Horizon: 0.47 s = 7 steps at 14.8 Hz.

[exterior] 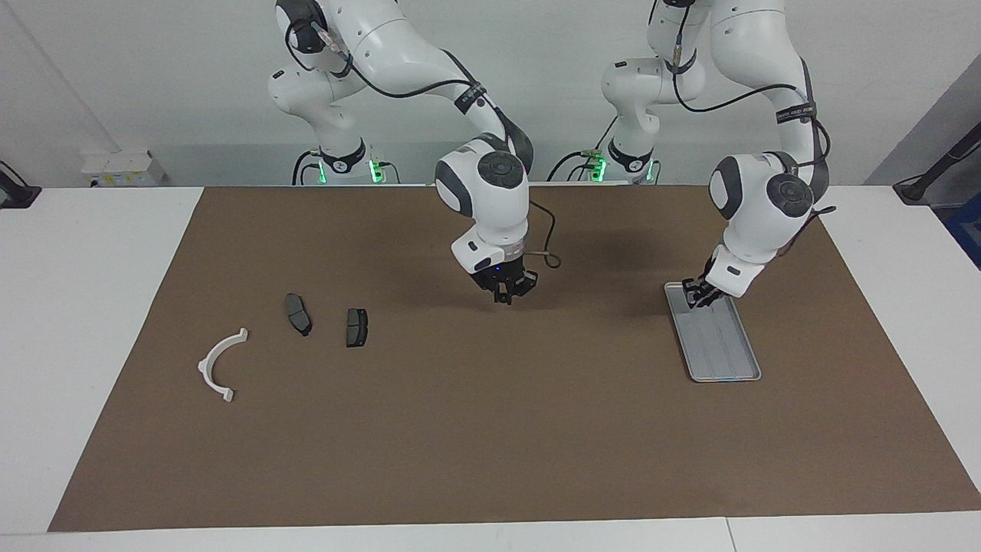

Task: Pick bearing gear from pile to tray
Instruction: 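Place the bearing in the tray while the right gripper brings another bearing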

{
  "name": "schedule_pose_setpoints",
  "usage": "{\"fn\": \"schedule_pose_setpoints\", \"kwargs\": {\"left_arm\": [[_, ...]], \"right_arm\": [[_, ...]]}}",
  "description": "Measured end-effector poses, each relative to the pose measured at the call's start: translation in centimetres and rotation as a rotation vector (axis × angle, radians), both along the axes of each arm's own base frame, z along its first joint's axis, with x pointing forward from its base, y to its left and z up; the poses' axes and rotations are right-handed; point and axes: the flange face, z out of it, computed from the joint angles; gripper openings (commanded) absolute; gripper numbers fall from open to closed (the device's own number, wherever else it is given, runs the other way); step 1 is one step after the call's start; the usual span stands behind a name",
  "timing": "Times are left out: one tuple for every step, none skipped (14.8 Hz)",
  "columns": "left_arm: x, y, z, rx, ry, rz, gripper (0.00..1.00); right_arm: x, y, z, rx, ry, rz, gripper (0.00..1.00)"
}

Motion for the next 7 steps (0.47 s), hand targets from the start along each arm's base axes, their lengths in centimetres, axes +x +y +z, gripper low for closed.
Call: {"fn": "schedule_pose_setpoints", "kwargs": {"left_arm": [[-0.2, 0.0, -0.4, 0.0, 0.0, 0.0, 0.0], [-0.5, 0.0, -0.9, 0.0, 0.001, 0.0, 0.0], [-0.8, 0.0, -1.4, 0.0, 0.005, 0.0, 0.0], [-1.1, 0.0, -1.8, 0.0, 0.011, 0.0, 0.0], [-1.3, 0.1, -2.1, 0.0, 0.013, 0.0, 0.0], [-1.4, 0.1, -2.3, 0.0, 0.01, 0.0, 0.0], [-1.5, 0.1, -2.5, 0.0, 0.004, 0.0, 0.0]], "right_arm": [[0.0, 0.0, -0.8, 0.004, -0.005, 0.0, 0.0], [-0.1, -0.1, -1.5, 0.004, -0.005, -0.001, 0.0], [-0.3, -0.3, -2.0, 0.003, -0.004, -0.001, 0.0], [-0.4, -0.4, -2.4, 0.0, 0.0, -0.002, 0.0], [-0.5, -0.5, -2.6, 0.0, -0.001, -0.002, 0.0], [-0.5, -0.5, -2.9, 0.007, -0.01, -0.003, 0.03], [-0.6, -0.6, -3.3, 0.013, -0.018, -0.003, 0.29]]}}
